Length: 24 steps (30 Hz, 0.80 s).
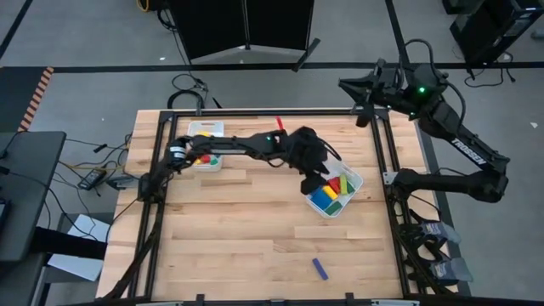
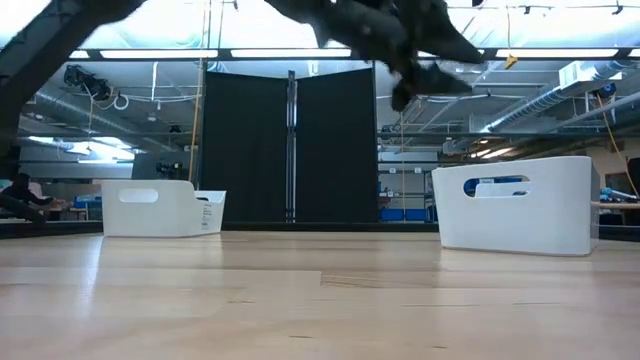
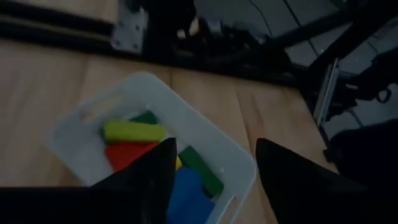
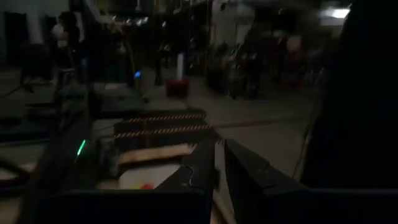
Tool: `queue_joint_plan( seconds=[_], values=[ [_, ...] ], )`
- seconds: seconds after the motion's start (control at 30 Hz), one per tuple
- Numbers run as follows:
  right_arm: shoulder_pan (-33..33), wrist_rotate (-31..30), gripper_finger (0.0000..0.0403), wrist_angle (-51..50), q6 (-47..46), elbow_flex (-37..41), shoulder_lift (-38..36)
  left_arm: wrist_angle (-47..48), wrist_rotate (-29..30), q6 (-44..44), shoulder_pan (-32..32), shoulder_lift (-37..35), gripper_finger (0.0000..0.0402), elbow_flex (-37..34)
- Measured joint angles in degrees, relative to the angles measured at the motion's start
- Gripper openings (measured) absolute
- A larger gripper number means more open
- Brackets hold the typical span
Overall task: Sort blocks by size
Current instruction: Put the purple rectangle block into the right white bin
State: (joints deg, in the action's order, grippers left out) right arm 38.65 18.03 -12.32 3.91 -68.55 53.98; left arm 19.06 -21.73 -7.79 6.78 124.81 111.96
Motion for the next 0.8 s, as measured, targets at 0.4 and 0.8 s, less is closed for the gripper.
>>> queue_joint_plan(
  seconds=[0.4,0.8],
  values=[
    [-19.25,-2.38,0.0044,-23.22,-4.47,0.00,-1.67,0.81,2.37,2.70,8.60,-31.97,0.0155,-26.85],
    [-52.07,-18.85,0.0075,-24.63,-34.40,0.09,19.69,3.74,5.62,-0.35,15.03,-61.55,0.0153,-46.08]
  ],
)
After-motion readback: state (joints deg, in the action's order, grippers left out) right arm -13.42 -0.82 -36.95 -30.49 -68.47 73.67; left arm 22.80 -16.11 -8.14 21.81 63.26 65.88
